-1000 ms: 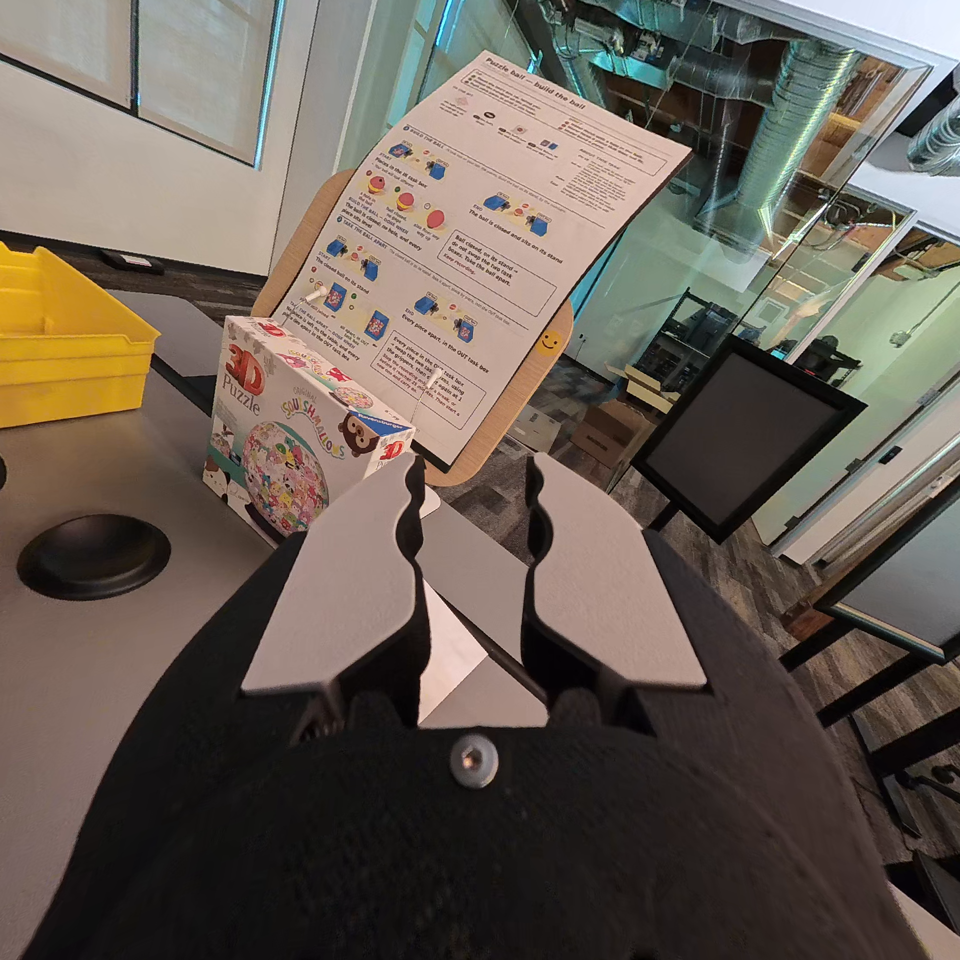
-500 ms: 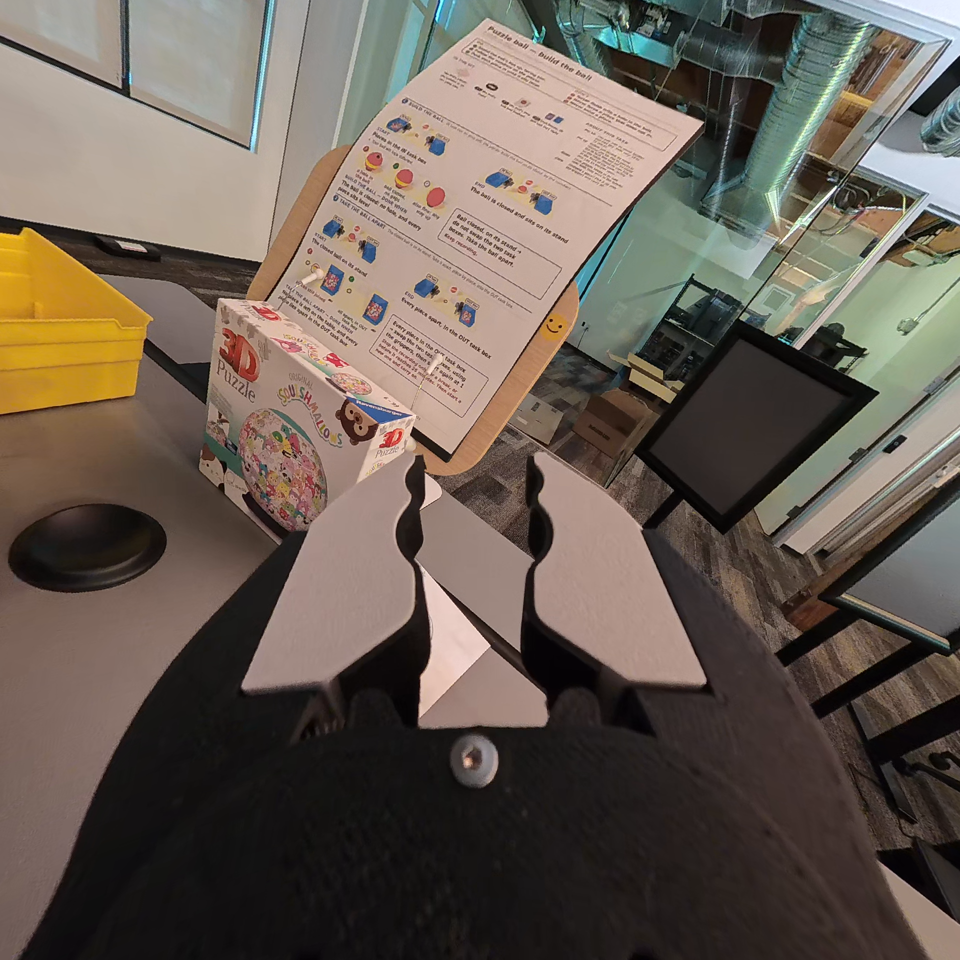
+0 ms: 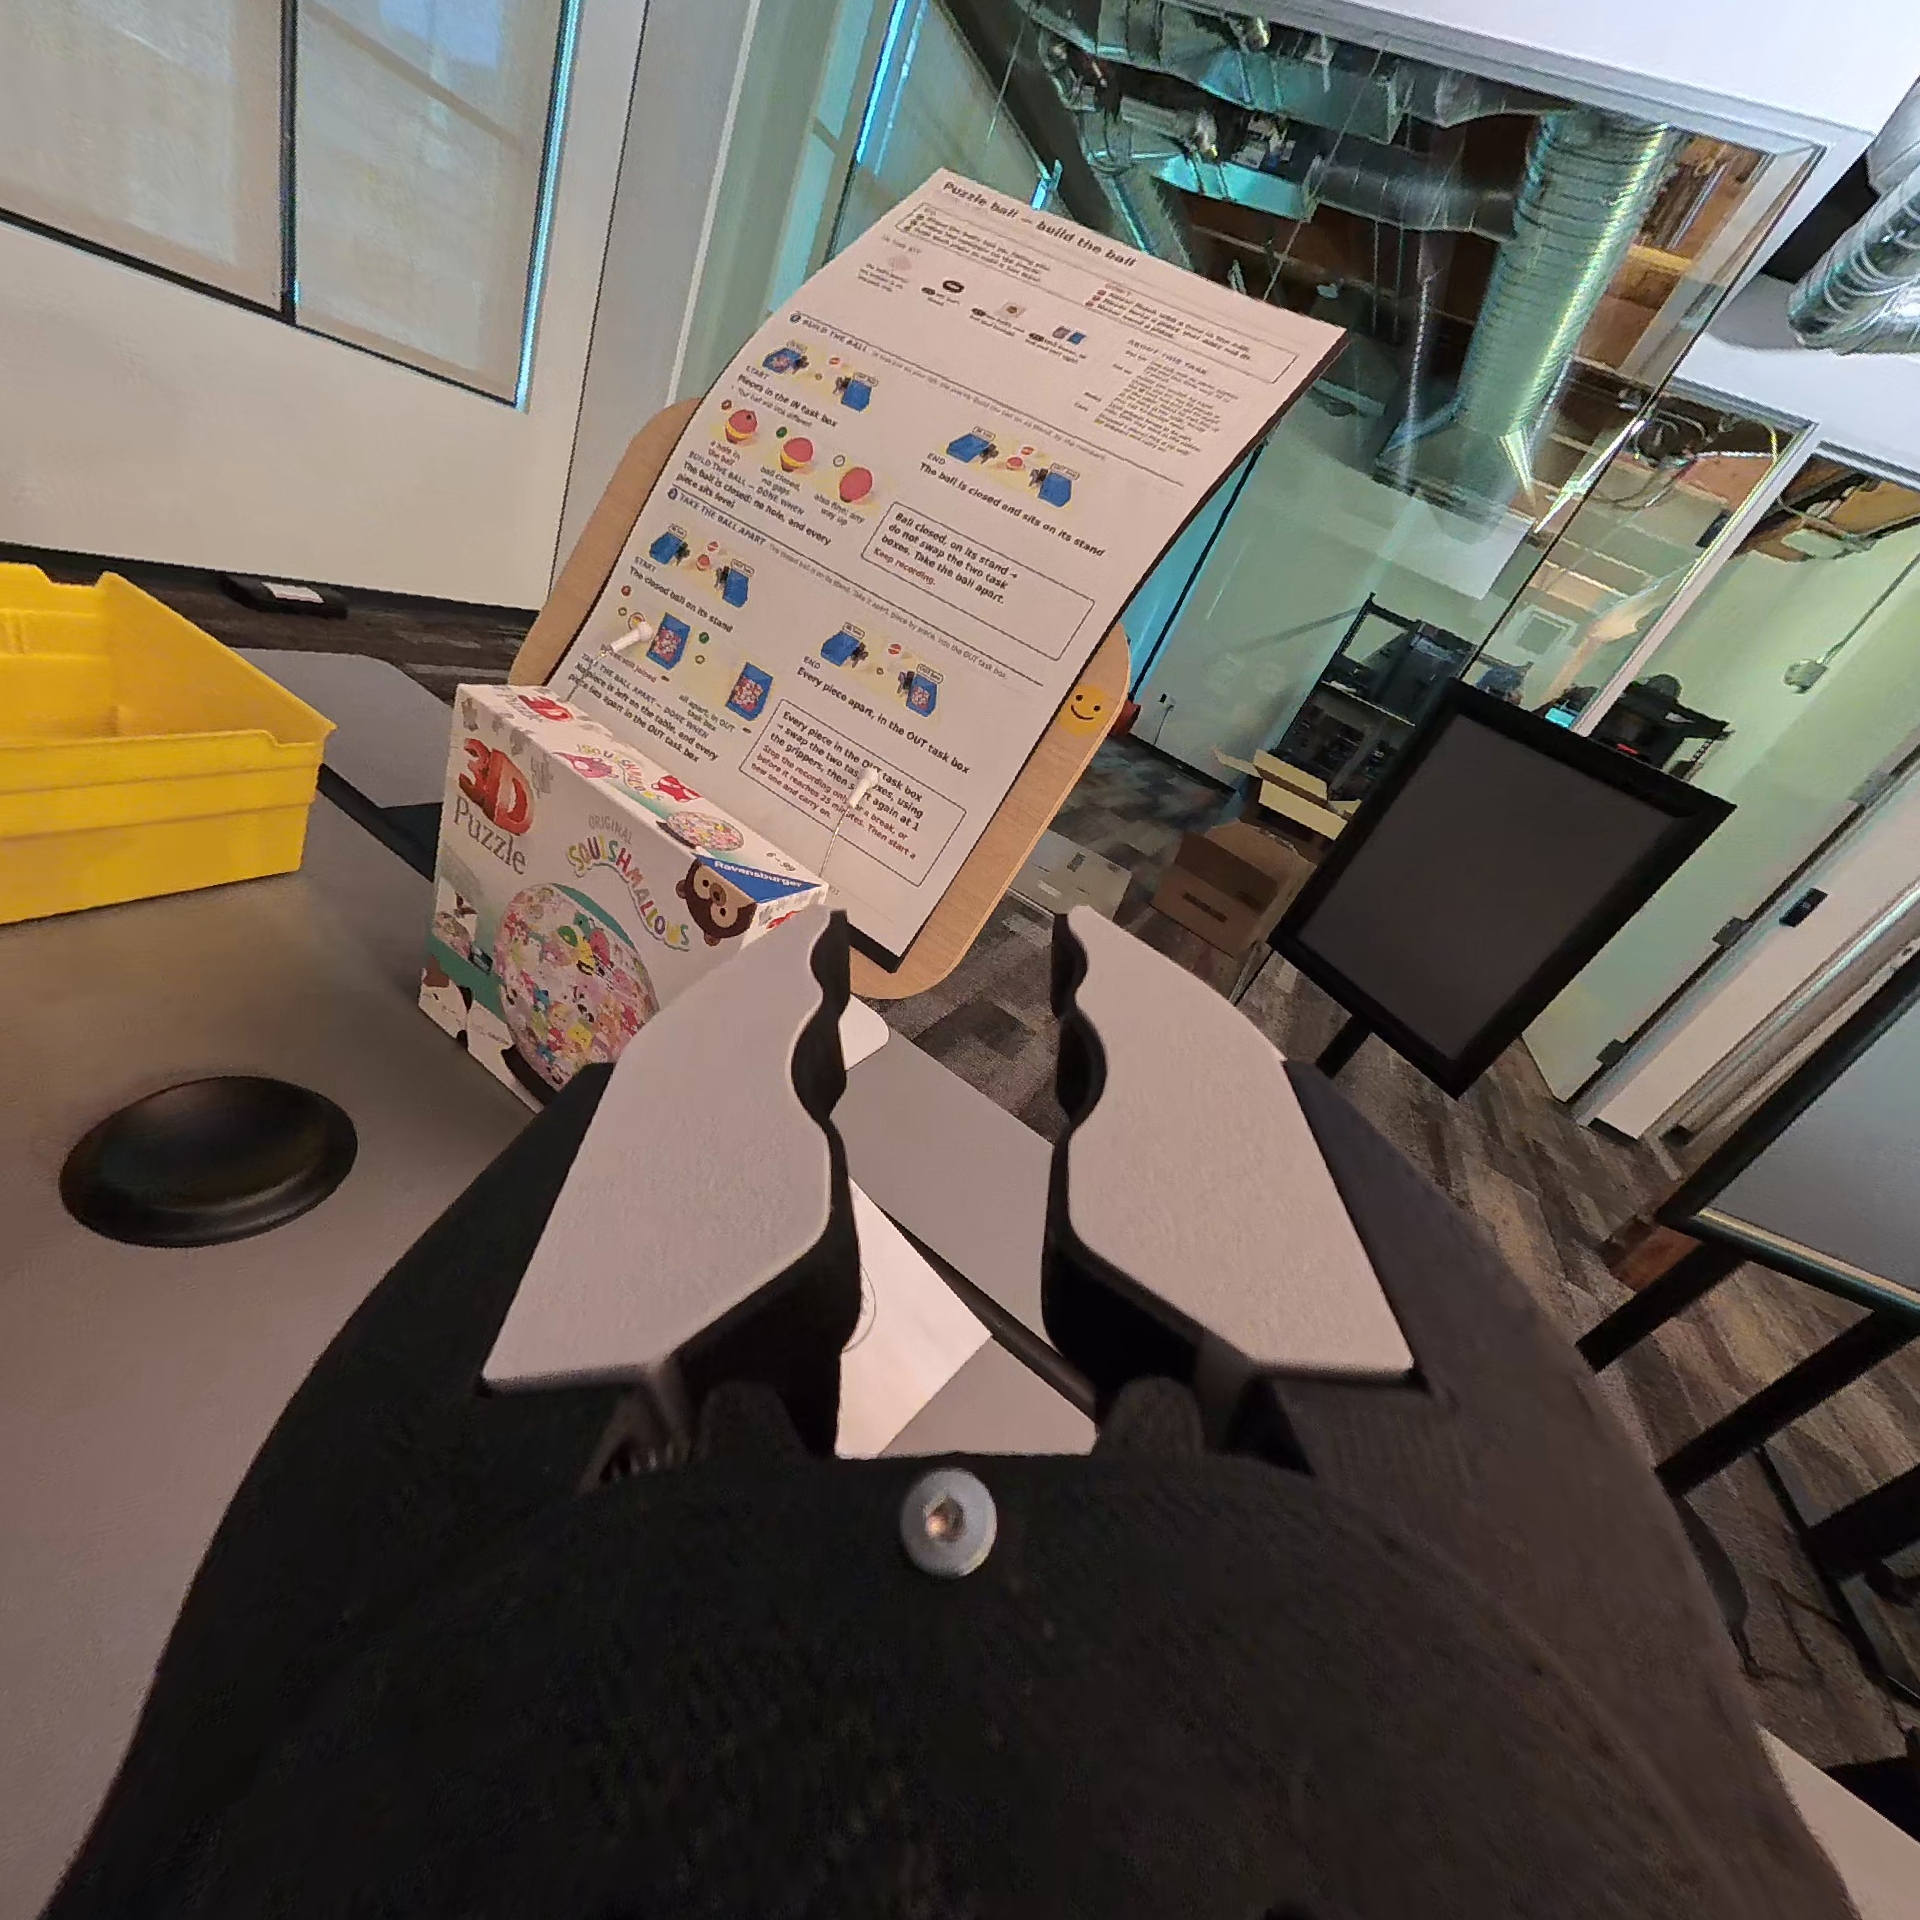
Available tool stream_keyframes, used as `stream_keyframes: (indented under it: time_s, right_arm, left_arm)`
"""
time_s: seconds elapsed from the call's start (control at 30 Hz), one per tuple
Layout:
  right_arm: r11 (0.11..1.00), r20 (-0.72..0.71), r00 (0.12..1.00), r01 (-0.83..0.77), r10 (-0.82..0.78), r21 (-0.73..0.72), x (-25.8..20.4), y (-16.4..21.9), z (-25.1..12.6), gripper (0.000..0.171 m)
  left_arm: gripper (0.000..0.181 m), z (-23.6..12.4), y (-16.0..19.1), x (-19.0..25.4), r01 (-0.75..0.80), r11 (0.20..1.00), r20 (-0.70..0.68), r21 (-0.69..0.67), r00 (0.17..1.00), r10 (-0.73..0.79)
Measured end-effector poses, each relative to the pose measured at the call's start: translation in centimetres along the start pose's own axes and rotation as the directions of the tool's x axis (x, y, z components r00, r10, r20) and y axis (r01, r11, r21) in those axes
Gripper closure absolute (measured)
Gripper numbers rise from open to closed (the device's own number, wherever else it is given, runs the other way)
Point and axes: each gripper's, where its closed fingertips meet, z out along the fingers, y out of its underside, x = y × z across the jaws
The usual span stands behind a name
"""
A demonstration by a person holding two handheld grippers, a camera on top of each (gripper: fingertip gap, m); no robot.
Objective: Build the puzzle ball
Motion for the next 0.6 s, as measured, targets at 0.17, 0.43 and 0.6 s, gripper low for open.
stream_keyframes:
  time_s: [0.17,0.43,0.6]
  right_arm:
    - [1.000,0.001,1.000,0.008,-0.008,-0.014,-0.4,0.3,0.4,0.133]
    - [1.000,-0.012,1.000,0.014,-0.015,-0.023,-0.9,0.4,0.7,0.133]
    - [0.999,0.005,1.000,-0.020,0.020,-0.029,-1.4,1.1,1.3,0.133]
  left_arm:
    - [0.144,-2.4,5.4,-8.9,0.135,0.988,0.167,-0.079,0.979,-0.120]
    - [0.150,0.8,10.7,-11.0,0.114,0.946,0.158,-0.302,0.985,-0.068]
    - [0.148,1.5,14.9,-13.1,0.142,0.846,0.274,-0.514,0.962,0.004]
